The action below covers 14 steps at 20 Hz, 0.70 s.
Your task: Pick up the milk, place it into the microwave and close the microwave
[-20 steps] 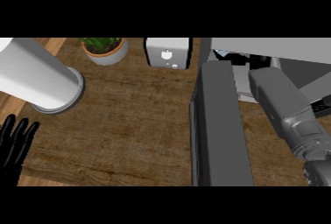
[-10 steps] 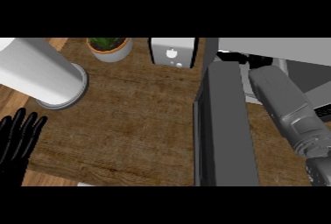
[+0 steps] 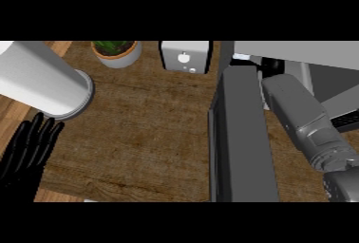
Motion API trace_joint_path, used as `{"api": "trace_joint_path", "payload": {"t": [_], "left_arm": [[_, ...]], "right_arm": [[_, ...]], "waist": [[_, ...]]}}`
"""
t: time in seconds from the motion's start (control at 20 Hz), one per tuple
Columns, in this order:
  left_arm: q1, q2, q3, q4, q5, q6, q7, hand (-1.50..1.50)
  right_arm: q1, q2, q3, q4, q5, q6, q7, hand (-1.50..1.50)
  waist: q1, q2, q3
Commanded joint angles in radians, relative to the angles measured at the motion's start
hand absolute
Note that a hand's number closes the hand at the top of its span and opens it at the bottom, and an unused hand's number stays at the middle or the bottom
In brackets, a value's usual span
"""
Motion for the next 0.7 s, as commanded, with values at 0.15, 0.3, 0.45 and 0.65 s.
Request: {"api": "trace_joint_path", "payload": {"t": [0.15,0.3,0.45,0.65], "left_arm": [[-0.011,-0.017,-0.030,0.007,-0.044,0.019,0.004,-1.50],[-0.028,-0.010,-0.039,-0.001,-0.054,0.016,0.009,-1.50],[-0.039,-0.025,-0.049,0.006,-0.069,0.033,0.013,-1.50],[-0.008,-0.050,-0.082,0.014,-0.094,0.036,-0.002,-1.50]], "right_arm": [[0.010,0.021,-0.033,0.000,-0.031,0.062,0.003,-1.50],[0.013,0.009,-0.035,-0.001,-0.031,0.072,0.002,-1.50],[0.054,0.015,-0.037,-0.004,-0.032,0.073,-0.037,-1.50],[0.048,-0.039,-0.038,-0.006,-0.031,0.135,-0.030,-1.50]], "waist": [[-0.011,-0.012,0.000],[-0.015,-0.014,0.000],[-0.032,-0.018,-0.001],[-0.028,-0.019,-0.001]]}}
